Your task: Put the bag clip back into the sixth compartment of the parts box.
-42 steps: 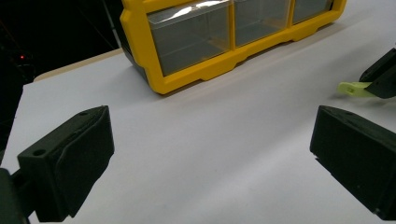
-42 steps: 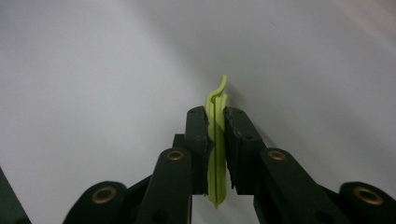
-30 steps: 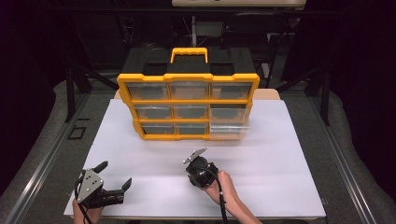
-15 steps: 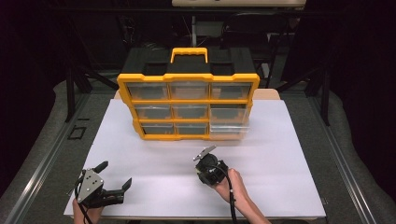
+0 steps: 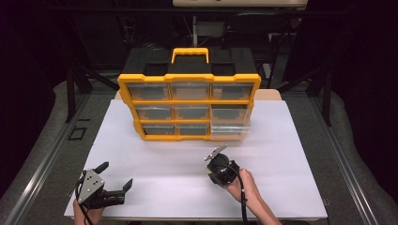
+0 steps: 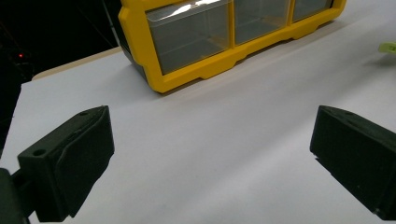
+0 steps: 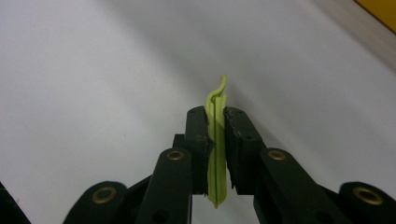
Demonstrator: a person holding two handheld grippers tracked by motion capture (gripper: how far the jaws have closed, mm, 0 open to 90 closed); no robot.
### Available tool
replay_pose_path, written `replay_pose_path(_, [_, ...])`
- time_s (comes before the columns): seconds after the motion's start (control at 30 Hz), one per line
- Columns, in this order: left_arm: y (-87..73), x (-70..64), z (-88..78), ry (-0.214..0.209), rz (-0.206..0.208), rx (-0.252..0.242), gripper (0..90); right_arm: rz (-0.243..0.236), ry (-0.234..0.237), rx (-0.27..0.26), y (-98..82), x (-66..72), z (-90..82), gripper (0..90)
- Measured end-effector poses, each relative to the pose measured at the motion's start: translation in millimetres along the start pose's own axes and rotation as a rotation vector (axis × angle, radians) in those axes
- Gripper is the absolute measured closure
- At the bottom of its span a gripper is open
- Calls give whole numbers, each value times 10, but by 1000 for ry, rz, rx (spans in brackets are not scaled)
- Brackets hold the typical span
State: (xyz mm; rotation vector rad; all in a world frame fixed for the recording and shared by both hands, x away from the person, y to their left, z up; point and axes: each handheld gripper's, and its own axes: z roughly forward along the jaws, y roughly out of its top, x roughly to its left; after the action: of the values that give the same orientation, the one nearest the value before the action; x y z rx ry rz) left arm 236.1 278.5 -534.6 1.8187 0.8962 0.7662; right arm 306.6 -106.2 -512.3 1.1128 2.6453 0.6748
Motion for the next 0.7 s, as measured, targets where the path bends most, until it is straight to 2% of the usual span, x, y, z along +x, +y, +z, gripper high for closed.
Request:
replay_pose_path(0.37, [1,2,-1,1,2,-3,0,15,-16,22,-95,-134,-68,802])
replay_pose_path(0.47, [1,2,0,1,2,-2,0,7,-37,29,-131,-182,-112,802])
replay_pose_path(0.5, [1,2,1,0,2,-1,0,14,-14,20,-144,-200,-113,802])
replay_pose_path(0.57, [1,3,0,1,2,-1,0,15,-52,39,-161,-222,-140,802])
replay_pose_path(0.6, [1,4,-1,2,3,-2,0,17,-54,39,-171,-237,-147,802])
replay_pose_path(0.63, [1,4,-2,2,3,-3,0,25,-26,29,-185,-260,-149,802])
replay_pose_path(0.67, [2,3,-2,3,4,-3,0,22,-57,43,-191,-268,-165,802])
replay_pose_path(0.7, [2,2,-3,3,4,-3,0,25,-50,44,-201,-287,-175,802])
